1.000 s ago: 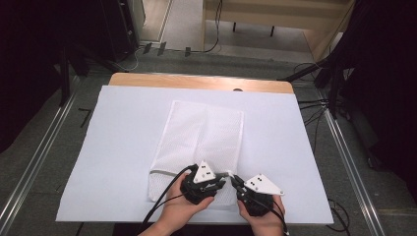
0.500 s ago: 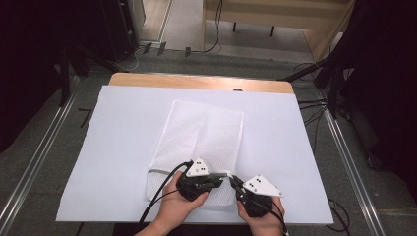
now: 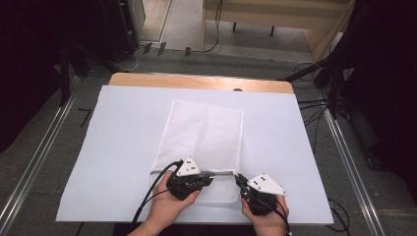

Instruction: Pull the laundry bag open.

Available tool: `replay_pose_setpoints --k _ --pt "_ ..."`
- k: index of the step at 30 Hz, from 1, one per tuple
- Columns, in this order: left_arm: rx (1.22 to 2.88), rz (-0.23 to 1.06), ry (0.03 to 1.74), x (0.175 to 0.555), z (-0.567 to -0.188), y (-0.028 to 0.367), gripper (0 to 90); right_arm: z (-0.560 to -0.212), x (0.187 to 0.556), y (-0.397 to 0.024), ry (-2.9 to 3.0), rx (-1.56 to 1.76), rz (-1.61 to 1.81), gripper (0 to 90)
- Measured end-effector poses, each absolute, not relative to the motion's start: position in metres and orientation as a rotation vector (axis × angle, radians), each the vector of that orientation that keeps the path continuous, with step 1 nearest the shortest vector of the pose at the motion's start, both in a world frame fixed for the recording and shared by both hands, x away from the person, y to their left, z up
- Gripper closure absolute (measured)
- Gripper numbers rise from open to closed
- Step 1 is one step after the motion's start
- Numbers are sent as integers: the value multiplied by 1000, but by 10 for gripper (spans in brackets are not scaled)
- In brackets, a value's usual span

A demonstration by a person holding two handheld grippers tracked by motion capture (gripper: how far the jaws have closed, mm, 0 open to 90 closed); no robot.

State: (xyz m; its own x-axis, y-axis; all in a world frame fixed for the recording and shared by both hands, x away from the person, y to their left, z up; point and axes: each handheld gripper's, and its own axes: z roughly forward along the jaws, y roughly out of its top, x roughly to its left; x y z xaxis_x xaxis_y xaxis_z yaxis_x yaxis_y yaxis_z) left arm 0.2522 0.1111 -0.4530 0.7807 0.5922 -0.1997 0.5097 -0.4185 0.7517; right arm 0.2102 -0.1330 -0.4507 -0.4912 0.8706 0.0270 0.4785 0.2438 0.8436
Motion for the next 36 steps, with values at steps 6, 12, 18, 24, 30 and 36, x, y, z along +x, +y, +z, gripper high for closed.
replay_pose_setpoints --k 6,12,18,24,30,36 --pt "2082 129 851 251 -453 136 880 -451 212 -138 2051 1254 1142 876" --pt "2053 125 902 249 -454 164 880 -451 214 -143 2035 1267 1128 877" --pt "2030 147 941 247 -450 189 879 -452 216 -149 2021 1290 1125 877" --pt "2013 144 984 243 -450 212 880 -453 217 -152 2018 1296 1123 876" --pt "1985 140 1013 239 -449 234 880 -453 218 -156 2014 1304 1118 877" --pt "1981 124 1015 235 -451 248 880 -455 220 -158 2018 1310 1115 877"
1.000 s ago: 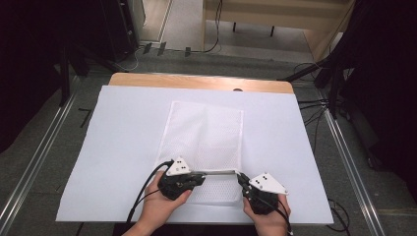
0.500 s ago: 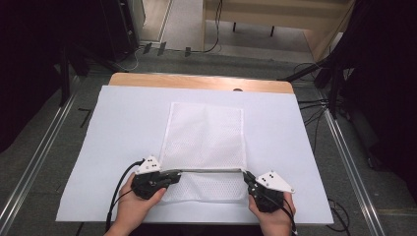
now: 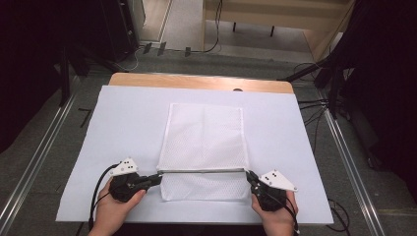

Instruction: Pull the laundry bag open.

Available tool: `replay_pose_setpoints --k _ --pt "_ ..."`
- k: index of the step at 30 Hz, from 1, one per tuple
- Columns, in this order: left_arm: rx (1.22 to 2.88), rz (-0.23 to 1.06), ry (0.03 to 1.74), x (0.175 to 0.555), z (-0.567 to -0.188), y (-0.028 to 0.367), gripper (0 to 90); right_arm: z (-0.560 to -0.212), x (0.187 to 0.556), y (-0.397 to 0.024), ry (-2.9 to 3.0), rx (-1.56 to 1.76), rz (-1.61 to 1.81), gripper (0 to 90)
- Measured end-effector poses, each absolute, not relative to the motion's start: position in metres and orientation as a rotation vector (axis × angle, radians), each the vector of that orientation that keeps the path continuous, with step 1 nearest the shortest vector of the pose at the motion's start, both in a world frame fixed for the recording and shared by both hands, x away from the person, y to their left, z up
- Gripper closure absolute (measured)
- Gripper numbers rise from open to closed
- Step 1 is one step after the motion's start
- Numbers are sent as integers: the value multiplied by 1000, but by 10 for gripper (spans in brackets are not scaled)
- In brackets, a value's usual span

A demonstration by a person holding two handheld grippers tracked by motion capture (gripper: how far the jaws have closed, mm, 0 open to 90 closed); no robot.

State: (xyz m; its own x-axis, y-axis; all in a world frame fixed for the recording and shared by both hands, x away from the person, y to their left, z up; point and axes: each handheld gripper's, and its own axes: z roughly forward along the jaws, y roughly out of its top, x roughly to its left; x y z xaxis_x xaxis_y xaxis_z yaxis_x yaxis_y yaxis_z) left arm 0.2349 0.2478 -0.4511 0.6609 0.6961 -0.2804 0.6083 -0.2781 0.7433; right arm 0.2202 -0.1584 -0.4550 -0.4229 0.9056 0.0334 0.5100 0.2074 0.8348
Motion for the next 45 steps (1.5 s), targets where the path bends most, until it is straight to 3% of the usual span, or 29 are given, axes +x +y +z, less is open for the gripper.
replay_pose_setpoints --k 12,16,21,23,26,28,31,35,38,45 --pt "1921 151 1000 230 -451 264 866 -458 220 -155 2032 1303 1114 877" --pt "1814 223 1009 227 -447 273 434 -458 219 -156 2044 1278 1149 876" --pt "1733 291 1031 226 -443 283 208 -460 219 -156 2054 1272 1163 859" --pt "1720 313 1023 225 -441 284 132 -462 219 -155 2067 1267 1185 758" --pt "1693 306 990 223 -439 288 85 -463 221 -155 2080 1266 1203 484" --pt "1681 309 993 223 -438 289 73 -463 223 -156 2067 1298 1185 301" --pt "1677 339 1015 223 -438 293 72 -460 223 -159 2032 1290 1127 117" --pt "1656 336 1007 223 -436 300 3 -455 224 -171 1978 1343 1173 81" --pt "1659 378 1021 222 -433 303 2 -454 224 -181 1951 1368 1198 24" --pt "1661 394 1041 226 -434 311 1 -451 225 -206 1894 1391 1229 5"
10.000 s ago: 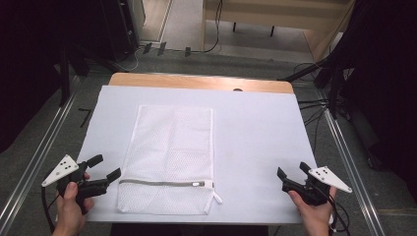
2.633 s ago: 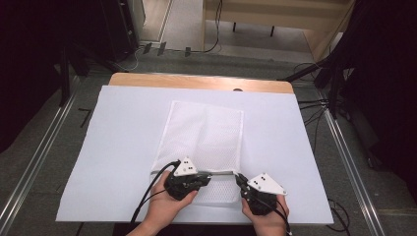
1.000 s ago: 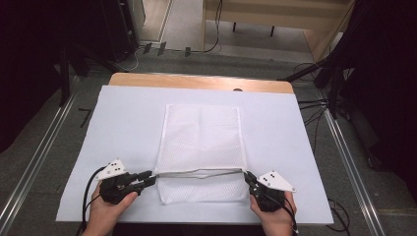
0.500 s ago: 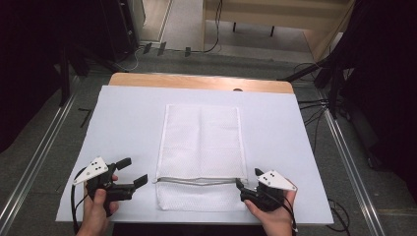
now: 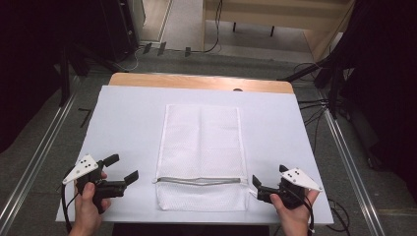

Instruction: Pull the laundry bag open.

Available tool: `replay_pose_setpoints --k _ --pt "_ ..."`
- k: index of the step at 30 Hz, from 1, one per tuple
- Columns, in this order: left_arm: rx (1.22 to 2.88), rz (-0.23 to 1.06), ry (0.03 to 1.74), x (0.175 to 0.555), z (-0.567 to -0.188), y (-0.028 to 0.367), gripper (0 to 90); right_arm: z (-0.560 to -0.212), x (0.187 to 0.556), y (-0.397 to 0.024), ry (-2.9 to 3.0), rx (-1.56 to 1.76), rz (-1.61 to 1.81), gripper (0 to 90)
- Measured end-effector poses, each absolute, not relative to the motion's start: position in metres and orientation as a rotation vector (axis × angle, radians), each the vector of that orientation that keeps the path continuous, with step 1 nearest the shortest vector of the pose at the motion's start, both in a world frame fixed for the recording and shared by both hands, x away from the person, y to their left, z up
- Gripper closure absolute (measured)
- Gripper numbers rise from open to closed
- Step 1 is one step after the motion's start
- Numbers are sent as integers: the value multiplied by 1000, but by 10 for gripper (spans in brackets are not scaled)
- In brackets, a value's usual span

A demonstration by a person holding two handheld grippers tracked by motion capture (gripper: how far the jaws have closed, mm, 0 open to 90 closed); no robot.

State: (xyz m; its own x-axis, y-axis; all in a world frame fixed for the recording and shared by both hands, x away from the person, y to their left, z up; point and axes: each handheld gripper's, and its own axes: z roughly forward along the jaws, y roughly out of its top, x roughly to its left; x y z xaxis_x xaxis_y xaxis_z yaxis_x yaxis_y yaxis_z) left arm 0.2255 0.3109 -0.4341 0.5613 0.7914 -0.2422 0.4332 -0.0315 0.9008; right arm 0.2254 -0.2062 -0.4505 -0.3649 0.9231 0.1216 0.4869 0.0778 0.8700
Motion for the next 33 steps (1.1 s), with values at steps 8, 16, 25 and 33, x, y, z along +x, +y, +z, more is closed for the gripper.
replay_pose_setpoints --k 8,16,25,33 --pt "1684 409 1031 228 -434 320 0 -450 227 -236 1821 1434 1231 4" --pt "1653 430 1077 230 -434 337 0 -452 228 -266 1762 1480 1224 5" --pt "1634 448 1114 232 -435 350 0 -457 229 -294 1711 1541 1206 5" --pt "1633 457 1134 233 -436 358 0 -460 229 -306 1679 1571 1190 6"
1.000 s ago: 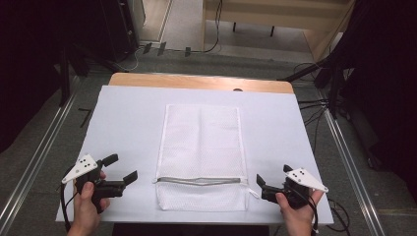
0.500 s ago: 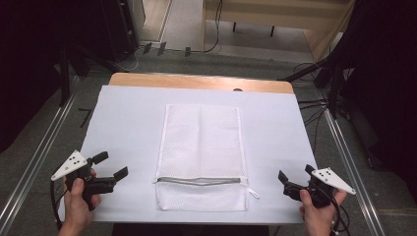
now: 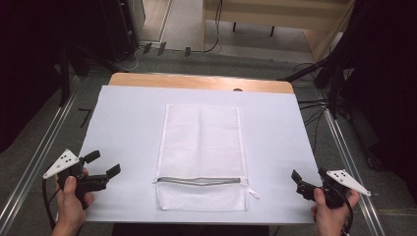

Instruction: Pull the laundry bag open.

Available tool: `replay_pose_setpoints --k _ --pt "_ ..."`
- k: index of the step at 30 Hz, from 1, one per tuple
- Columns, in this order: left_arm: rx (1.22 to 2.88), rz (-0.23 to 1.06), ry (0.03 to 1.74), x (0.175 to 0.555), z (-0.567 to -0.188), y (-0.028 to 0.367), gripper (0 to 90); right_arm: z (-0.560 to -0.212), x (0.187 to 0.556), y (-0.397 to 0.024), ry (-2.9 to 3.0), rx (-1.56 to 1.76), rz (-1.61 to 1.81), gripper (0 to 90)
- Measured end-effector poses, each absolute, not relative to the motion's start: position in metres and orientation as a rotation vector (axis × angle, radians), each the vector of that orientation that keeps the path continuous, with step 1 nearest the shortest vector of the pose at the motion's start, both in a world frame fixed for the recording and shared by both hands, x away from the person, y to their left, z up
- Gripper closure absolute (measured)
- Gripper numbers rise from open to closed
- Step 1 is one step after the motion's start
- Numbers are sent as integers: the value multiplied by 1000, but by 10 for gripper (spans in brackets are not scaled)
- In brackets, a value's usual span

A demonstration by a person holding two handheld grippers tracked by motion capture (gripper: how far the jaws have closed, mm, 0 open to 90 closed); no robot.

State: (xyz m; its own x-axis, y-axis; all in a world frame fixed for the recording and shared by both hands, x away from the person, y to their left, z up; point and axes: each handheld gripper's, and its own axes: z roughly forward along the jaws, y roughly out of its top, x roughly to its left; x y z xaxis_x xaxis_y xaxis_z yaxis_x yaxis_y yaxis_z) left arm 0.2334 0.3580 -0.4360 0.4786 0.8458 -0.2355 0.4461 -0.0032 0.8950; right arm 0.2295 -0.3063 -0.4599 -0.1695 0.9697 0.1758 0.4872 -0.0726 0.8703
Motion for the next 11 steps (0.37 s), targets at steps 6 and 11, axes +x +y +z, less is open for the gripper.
replay_pose_setpoints --k 6,11 --pt "1635 457 1133 234 -437 358 0 -460 230 -307 1678 1581 1184 7" --pt "1645 457 1131 234 -437 356 0 -461 230 -306 1679 1578 1182 7"
